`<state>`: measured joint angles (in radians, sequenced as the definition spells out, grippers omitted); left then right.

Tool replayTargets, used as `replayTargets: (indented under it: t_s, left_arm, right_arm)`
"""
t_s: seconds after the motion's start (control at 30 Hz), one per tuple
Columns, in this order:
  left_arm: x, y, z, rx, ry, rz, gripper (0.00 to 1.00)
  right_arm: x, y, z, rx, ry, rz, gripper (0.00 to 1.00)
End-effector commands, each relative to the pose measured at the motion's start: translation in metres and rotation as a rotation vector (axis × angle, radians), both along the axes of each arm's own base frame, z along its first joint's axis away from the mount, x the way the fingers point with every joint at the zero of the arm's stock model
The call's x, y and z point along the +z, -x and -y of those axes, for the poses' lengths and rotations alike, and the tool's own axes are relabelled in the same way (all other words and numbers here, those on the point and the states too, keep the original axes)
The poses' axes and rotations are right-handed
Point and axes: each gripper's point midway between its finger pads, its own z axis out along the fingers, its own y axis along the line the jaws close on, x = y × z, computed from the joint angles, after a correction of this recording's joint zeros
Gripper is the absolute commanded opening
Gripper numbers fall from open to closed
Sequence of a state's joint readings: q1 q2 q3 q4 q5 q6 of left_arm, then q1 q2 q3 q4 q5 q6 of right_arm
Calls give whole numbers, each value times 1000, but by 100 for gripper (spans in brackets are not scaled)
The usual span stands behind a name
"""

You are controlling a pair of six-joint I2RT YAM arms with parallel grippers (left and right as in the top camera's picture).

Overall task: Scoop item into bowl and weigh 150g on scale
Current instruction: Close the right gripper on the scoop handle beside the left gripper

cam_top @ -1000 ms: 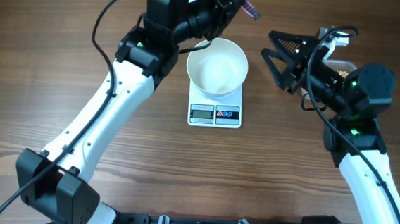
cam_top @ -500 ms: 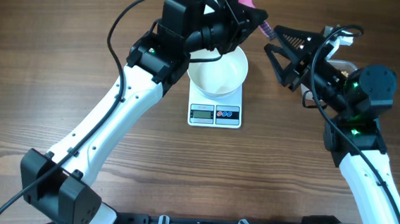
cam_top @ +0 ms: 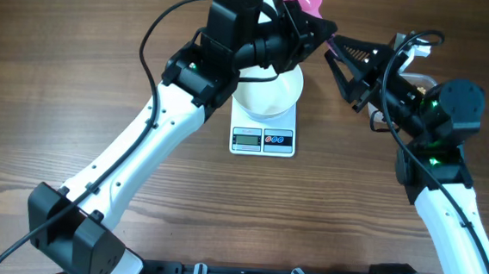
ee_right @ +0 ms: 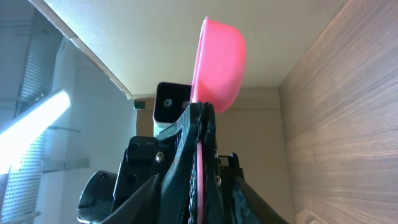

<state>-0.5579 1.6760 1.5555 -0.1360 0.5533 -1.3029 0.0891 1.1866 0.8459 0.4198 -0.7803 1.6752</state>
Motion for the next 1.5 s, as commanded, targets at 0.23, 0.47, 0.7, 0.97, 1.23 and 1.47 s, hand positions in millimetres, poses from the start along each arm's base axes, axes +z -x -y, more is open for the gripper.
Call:
replayTargets:
  t_s: [0.23,0.47,0.7,0.97,1.23,1.47]
  left_arm:
    - [5,5,3,-39,3,24,4]
    - [5,7,4,-49,5,22,4]
    - [5,9,5,-65,8,19,4]
    - [5,9,5,-65,8,20,4]
    - [5,9,5,-63,8,20,4]
    - [5,9,5,-63,8,20,4]
  right_arm:
    - [11,-3,3,-13,-21,5,27]
    - [11,-4,3,-20,-23,3,25]
    - [11,-4,4,-24,-24,3,23]
    - [11,-4,4,-22,-43,-20,21]
    - [11,-4,4,-20,-58,-37,19]
    - [10,-4,3,-16,-63,-46,18]
